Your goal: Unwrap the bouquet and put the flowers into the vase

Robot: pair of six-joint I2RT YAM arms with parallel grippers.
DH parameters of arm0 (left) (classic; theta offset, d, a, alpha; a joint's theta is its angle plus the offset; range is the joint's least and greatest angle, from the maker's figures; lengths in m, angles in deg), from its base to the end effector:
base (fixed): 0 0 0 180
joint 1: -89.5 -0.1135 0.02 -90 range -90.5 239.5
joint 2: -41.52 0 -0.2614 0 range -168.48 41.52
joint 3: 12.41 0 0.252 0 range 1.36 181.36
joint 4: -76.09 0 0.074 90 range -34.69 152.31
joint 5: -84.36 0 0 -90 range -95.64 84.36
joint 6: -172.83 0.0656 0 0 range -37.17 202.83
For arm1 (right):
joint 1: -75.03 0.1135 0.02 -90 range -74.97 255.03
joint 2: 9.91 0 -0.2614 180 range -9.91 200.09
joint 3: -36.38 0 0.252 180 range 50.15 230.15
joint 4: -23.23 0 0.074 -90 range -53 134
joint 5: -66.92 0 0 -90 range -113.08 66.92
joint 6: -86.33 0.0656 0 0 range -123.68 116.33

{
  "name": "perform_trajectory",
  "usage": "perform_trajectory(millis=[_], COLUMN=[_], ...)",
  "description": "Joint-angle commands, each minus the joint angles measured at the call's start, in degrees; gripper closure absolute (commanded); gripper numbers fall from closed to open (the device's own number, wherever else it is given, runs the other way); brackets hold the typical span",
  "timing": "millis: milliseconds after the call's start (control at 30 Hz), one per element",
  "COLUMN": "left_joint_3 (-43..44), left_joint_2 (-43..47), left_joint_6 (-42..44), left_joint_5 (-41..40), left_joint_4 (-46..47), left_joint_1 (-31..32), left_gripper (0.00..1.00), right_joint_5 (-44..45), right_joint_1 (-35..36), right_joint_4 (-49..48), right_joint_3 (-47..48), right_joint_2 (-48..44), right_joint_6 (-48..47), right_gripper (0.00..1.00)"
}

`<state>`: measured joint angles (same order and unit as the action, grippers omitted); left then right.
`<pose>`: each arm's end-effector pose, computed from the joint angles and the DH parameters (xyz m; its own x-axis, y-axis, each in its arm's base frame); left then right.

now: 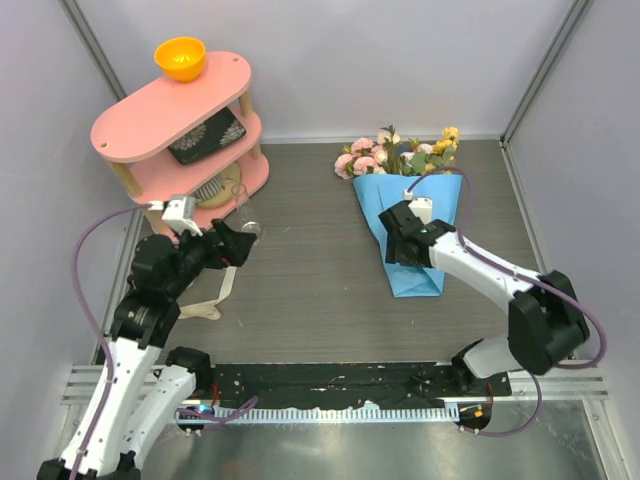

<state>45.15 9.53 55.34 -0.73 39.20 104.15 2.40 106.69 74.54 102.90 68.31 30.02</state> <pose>0.1556 -0.0465 0.3334 -0.3223 -0.3911 -0.8621 0.2079 0.8592 -0.4675 0.2479 0.1197 0.1996 -0.8017 0.0939 -0.5903 0.1647 0.9840 -0.0672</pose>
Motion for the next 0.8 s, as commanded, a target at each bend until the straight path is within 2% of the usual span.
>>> perform_trajectory(millis=[0, 133, 300, 367, 500, 567, 600, 700, 767], left_joint_3=[2.4, 1.5, -0.2, -0.5, -1.1, -1.6, -1.6, -1.3, -1.2], left_joint_2=[-7.8, -10.7, -12.1, -12.4, -12.2, -11.7, -11.4, -10.6, -9.7], left_joint_6=[1.9, 0.9, 2.3, 3.0, 4.2, 5.2, 5.5, 7.7, 8.6], left_joint_5=[27.6, 33.0, 32.3, 31.7, 31.3, 30.5, 30.1, 29.1, 28.3], left_joint_4=[9.0, 12.6, 14.1, 14.1, 14.1, 13.7, 13.4, 11.1, 9.2], left_joint_1=[-0.1, 1.6, 6.9, 9.2, 12.1, 13.6, 14.2, 16.1, 17.2], left_gripper=[0.11, 0.12, 0.13, 0.12, 0.12, 0.12, 0.12, 0.12, 0.12], right_joint_5=[13.7, 22.5, 34.2, 34.9, 28.9, 21.3, 19.0, 10.2, 8.1], right_joint_1=[0.2, 1.2, 0.9, -2.5, -12.3, -17.7, -23.3, -33.3, -34.9], right_joint_4=[5.6, 8.1, 13.2, 15.2, 13.0, 10.5, 8.6, 6.5, 6.2], right_joint_3=[7.9, 10.4, 13.2, 13.2, 7.9, 5.3, 3.2, 1.0, 1.0], right_joint_2=[8.3, 13.2, 14.1, 12.0, 3.6, -2.8, -5.0, -13.2, -18.6], right_joint_6=[-3.5, -3.7, 0.1, 2.3, 4.1, 3.2, 3.1, 2.3, 3.0], right_gripper=[0.28, 0.27, 0.25, 0.22, 0.2, 0.19, 0.18, 0.18, 0.17])
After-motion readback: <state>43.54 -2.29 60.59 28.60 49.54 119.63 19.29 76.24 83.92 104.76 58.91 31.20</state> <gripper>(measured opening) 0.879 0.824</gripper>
